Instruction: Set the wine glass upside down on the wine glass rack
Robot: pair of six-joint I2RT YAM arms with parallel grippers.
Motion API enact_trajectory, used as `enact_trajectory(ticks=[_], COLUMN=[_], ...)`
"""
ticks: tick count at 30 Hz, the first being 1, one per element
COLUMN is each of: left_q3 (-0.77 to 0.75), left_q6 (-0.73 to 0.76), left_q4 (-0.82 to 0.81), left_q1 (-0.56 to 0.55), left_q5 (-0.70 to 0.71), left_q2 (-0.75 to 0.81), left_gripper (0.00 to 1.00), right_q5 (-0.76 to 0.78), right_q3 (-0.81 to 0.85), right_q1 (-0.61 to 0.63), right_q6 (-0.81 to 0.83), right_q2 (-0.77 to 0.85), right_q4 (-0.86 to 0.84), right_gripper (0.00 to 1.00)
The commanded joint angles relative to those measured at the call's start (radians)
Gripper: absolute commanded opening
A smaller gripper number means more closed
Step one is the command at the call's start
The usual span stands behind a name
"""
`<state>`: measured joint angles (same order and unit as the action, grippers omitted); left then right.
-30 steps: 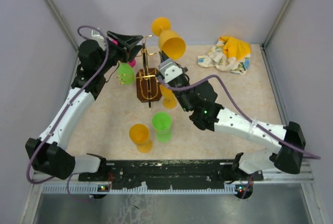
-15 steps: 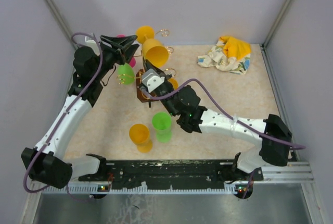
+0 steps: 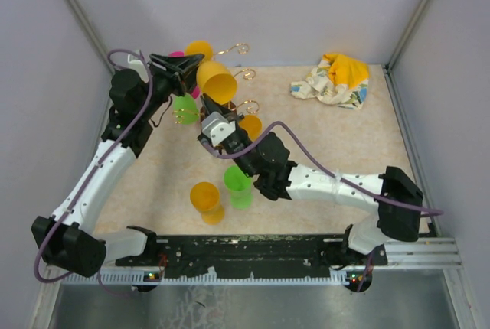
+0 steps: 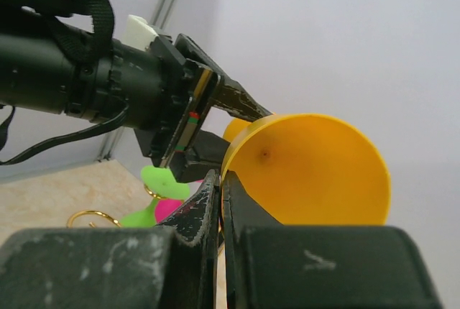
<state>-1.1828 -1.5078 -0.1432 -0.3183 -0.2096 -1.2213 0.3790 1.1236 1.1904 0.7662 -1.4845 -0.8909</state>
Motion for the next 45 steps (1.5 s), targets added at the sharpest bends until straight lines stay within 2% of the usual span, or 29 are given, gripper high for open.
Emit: enact_trajectory(ticks=[1, 3, 8, 15, 20, 25, 28, 33, 37, 41, 44, 45], left_q3=[0.002, 0.002, 0.003, -0.014, -0.029, -0.014, -0.052, -0.149, -0.134, -0.082, -0.059, -0.048], left_q6=[-0.010, -0.011, -0.004, 0.083, 0.203, 0.364, 0.544, 0.850, 1.068, 1.247, 1.326, 1.349], left_q4=[-0.046, -0.051, -0.070, -0.111, -0.131, -0.157, -0.150, -0.017, 0.050, 0.108, 0.174, 0.195], left_q1=[-0.013, -0.014, -0.017, -0.018, -0.018, -0.011, -0.008, -0.008, -0.008, -0.008, -0.008, -0.008], left_q5=[-0.005, -0.008, -0.008, -0.016, 0.005, 0.090, 0.132, 0.208, 0.263, 0.298, 0.322, 0.328], left_q2=[-0.002, -0.005, -0.009, -0.028, -0.039, 0.001, 0.041, 0.106, 0.172, 0.232, 0.259, 0.272], left_gripper=[0.48, 0.45, 0.30, 0.00, 0.00, 0.00, 0.01, 0.04, 0.07, 0.11, 0.10, 0.10], right_q5=[-0.016, -0.015, -0.002, 0.004, 0.036, 0.078, 0.108, 0.196, 0.301, 0.448, 0.538, 0.561], right_q3=[0.009, 0.011, 0.013, -0.021, -0.073, -0.137, -0.169, -0.215, -0.222, -0.172, -0.133, -0.124], right_q1=[0.021, 0.025, 0.032, 0.038, 0.038, 0.038, 0.038, 0.037, 0.038, 0.037, 0.038, 0.038], right_q6=[0.019, 0.021, 0.035, 0.029, 0.024, 0.024, 0.015, -0.020, -0.068, -0.142, -0.218, -0.248], right_q2=[-0.016, -0.023, -0.033, 0.003, 0.057, 0.125, 0.166, 0.241, 0.293, 0.340, 0.384, 0.403], right_q4=[-0.085, -0.083, -0.073, -0.053, -0.033, -0.028, -0.007, 0.067, 0.156, 0.336, 0.481, 0.529], right_gripper=[0.00, 0.00, 0.00, 0.15, 0.19, 0.30, 0.40, 0.57, 0.70, 0.91, 0.99, 0.99])
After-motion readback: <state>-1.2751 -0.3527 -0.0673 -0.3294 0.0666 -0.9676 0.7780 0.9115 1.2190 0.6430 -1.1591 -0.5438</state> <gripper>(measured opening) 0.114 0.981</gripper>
